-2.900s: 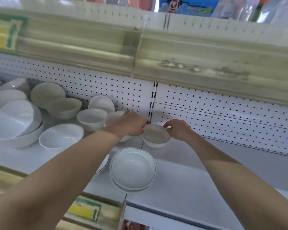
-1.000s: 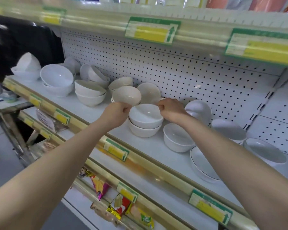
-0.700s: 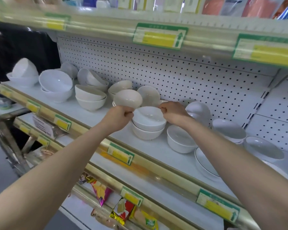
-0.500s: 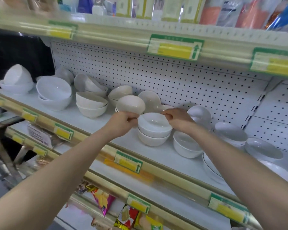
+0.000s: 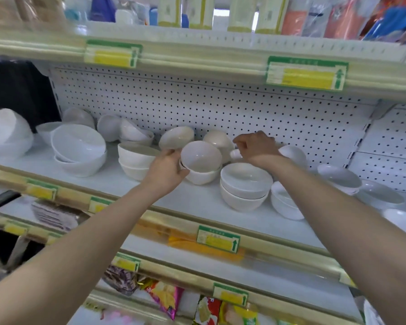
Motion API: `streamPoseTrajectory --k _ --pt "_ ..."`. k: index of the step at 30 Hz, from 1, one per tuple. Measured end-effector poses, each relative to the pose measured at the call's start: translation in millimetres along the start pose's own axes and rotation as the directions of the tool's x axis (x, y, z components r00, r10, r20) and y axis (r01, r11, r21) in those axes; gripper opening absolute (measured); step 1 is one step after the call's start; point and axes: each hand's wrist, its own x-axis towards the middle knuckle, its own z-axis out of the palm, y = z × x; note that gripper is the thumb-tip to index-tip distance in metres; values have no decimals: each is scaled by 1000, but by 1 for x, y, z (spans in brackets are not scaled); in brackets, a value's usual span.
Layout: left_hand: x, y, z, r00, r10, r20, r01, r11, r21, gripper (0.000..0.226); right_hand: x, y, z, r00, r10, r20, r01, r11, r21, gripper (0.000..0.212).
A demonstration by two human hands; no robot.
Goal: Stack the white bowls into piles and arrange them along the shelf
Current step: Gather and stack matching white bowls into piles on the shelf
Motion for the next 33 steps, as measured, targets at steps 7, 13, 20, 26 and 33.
streamPoseTrajectory --k 7,13,20,26,33 --pt "10 -11 14 996 -58 69 59 998 -22 55 23 -27 16 996 -50 75 52 998 -34 40" --pt "16 -19 24 994 -63 93 68 997 -48 45 47 -28 36 984 -98 150 100 995 -7 37" --pt "16 -20 32 992 -79 98 85 994 -68 61 63 -28 45 979 -104 176 98 994 44 38" --pt "15 -15 33 991 -101 84 111 987 -118 64 75 -30 51 966 -139 218 130 990 54 36" --pt "20 -20 30 991 -72 110 86 988 -128 50 72 -29 45 960 -107 258 77 989 126 34"
